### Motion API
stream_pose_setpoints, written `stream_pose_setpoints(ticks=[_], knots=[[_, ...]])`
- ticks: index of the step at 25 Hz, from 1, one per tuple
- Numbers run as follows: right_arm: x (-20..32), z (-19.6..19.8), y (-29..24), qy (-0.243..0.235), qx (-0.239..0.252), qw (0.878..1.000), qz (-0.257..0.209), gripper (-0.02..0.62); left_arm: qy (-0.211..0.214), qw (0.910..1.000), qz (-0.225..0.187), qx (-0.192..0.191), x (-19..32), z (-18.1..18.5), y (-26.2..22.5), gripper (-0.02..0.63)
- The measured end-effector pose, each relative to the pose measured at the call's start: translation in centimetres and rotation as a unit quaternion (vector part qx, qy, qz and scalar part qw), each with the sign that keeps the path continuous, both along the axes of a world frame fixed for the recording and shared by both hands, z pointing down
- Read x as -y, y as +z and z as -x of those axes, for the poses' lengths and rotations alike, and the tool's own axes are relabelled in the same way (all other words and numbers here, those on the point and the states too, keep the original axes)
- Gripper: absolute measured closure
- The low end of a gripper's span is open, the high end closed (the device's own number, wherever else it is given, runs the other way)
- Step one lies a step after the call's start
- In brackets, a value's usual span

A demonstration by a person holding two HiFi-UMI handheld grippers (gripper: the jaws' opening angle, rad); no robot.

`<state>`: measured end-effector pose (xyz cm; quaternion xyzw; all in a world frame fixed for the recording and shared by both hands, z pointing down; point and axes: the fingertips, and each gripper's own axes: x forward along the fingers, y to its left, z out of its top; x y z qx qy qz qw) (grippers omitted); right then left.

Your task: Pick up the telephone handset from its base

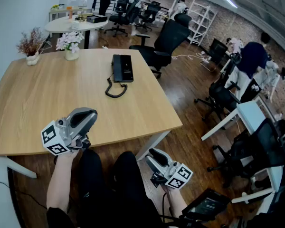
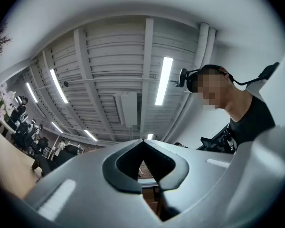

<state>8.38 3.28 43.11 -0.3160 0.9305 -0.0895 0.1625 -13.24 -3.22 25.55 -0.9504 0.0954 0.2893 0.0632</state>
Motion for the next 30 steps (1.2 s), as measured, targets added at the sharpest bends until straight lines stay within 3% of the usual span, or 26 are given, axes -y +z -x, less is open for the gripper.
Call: stream_pose_setpoints(ticks=[4,11,17,26,30], knots=[[2.9,1.3,-1.4,-0.046,-0.033,0.998,-0.016,0.447,-0.064,0.9976,-0.007,-0.026,0.6,3.3,-0.9,0.603],[5.8,2.4,-2.7,-0.026,-0.06,0.997,-0.033,0.459,-0.072,0.9962,0.012,-0.047,5.2,5.1,-0.6,0.603],[9.0,3.9,-3.9,-0.028,-0.096,0.993,-0.058,0.459,-0.074,0.9965,0.033,-0.022,9.6,4.1,0.2,0.603],[20.2,3.6,-9.0,0.004,-0.129,0.985,-0.116,0.459,-0.092,0.9938,0.055,0.03,20.3,1.5,-0.9,0.603],[25.7,4.2,-10.2,0.024,-0.126,0.985,-0.114,0.459,-0.122,0.9889,0.083,0.011,25.0,2.8,0.3,0.603]])
